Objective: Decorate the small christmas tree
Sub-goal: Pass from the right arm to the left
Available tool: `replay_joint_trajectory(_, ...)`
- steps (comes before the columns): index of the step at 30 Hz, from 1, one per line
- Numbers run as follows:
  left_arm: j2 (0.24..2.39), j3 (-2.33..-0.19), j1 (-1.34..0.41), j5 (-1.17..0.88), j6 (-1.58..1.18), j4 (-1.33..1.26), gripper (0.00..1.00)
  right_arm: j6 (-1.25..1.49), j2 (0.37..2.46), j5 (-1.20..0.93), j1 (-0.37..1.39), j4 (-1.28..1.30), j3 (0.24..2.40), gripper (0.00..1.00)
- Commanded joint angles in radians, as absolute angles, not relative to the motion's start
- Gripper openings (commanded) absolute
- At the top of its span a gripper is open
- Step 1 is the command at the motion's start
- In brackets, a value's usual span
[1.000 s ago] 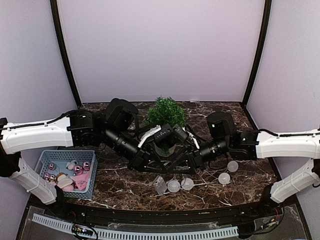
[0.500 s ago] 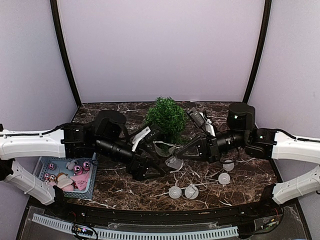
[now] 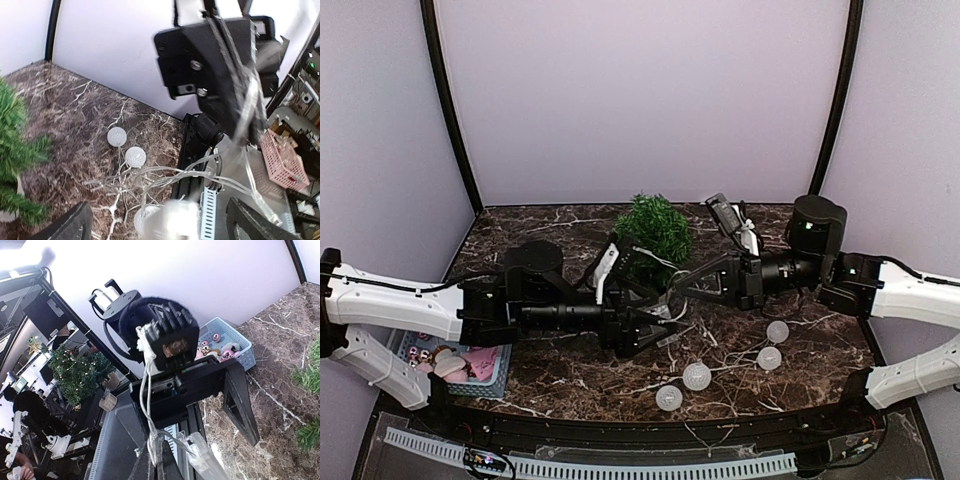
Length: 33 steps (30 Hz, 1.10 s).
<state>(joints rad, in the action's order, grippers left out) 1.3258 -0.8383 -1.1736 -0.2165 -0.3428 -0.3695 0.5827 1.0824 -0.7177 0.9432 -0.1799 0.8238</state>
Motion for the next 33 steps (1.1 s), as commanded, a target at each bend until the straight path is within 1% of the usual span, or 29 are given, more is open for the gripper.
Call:
replay_joint_trajectory(1, 1.369, -0.832, -1.213, -0.186, -0.339, -0.502, 0.92, 0.612, 1.059, -0.695, 0.939, -0.258, 0.859, 0.00)
replay_joint_trajectory(3, 1.388, -0.832, -1.221, -0.195, -0.349, -0.511, 0.85, 0.613, 1.054, -0.687, 0.938, -0.256, 0.861, 0.00)
replay_joint_trajectory(5, 1.400, -0.835, -1.226, -0.195, -0.354, -0.516, 0.74, 0.612, 1.050, -0.673, 0.939, -0.251, 0.861, 0.00)
replay_joint_trajectory(9, 1.408, -0.835, -1.237, -0.161, -0.357, -0.532, 0.64, 0.620, 1.037, -0.654, 0.939, -0.250, 0.858, 0.00)
replay_joint_trajectory(12, 1.408, -0.827, -1.244, -0.129, -0.357, -0.556, 0.60, 0.625, 1.033, -0.646, 0.938, -0.250, 0.855, 0.00)
replay_joint_trajectory(14, 1.407, -0.824, -1.249, -0.103, -0.352, -0.563, 0.54, 0.630, 1.032, -0.643, 0.938, -0.251, 0.854, 0.00)
replay_joint_trajectory(15, 1.407, -0.822, -1.250, -0.091, -0.352, -0.565, 0.49, 0.632, 1.031, -0.640, 0.939, -0.250, 0.853, 0.00)
replay_joint_trajectory(16, 1.406, -0.820, -1.252, -0.084, -0.353, -0.567, 0.46, 0.631, 1.029, -0.634, 0.938, -0.246, 0.853, 0.00)
replay_joint_trajectory(17, 1.405, -0.816, -1.253, -0.069, -0.352, -0.569, 0.41, 0.630, 1.027, -0.627, 0.938, -0.242, 0.852, 0.00)
replay_joint_trajectory(20, 1.395, -0.807, -1.257, -0.045, -0.351, -0.559, 0.29, 0.614, 1.015, -0.591, 0.937, -0.210, 0.857, 0.00)
replay_joint_trajectory(24, 1.388, -0.797, -1.258, -0.037, -0.353, -0.550, 0.23, 0.606, 1.000, -0.560, 0.937, -0.187, 0.861, 0.00)
replay_joint_trajectory(33, 1.408, -0.802, -1.262, -0.044, -0.360, -0.591, 0.16, 0.605, 1.004, -0.557, 0.938, -0.179, 0.869, 0.00)
